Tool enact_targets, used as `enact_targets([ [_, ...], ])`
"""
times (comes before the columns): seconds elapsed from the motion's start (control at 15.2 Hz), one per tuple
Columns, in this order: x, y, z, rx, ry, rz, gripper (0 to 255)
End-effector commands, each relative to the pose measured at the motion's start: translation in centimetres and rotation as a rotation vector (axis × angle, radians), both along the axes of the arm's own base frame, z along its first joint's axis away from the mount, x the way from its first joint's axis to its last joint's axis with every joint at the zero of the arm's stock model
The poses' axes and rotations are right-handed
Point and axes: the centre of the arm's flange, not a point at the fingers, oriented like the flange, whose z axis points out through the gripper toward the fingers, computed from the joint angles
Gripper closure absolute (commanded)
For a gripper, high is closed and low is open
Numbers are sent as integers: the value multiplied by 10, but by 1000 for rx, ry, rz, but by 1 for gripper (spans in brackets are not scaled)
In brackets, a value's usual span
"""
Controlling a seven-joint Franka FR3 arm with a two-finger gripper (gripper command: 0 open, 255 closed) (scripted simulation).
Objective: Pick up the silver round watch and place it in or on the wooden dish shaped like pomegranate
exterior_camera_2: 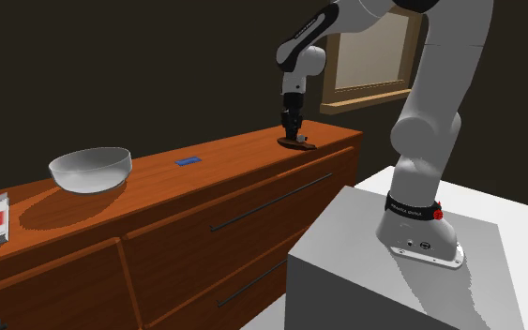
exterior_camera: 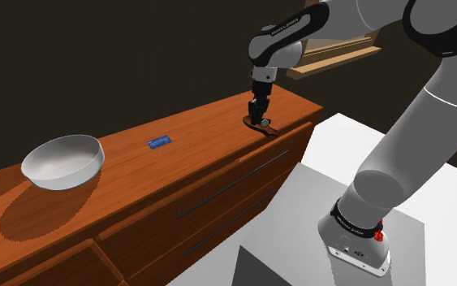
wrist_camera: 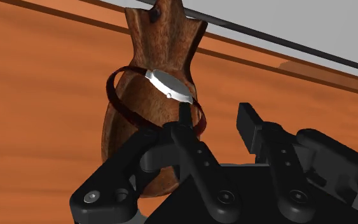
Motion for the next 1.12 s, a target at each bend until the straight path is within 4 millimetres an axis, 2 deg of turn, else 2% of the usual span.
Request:
enact_targets([
  [0.0,0,0,0,0,0,0,0],
  [0.26,0,0,0,0,0,0,0],
  [0.53,6,-12,48,0,0,0,0],
  [1.06,6,-12,48,0,0,0,0],
])
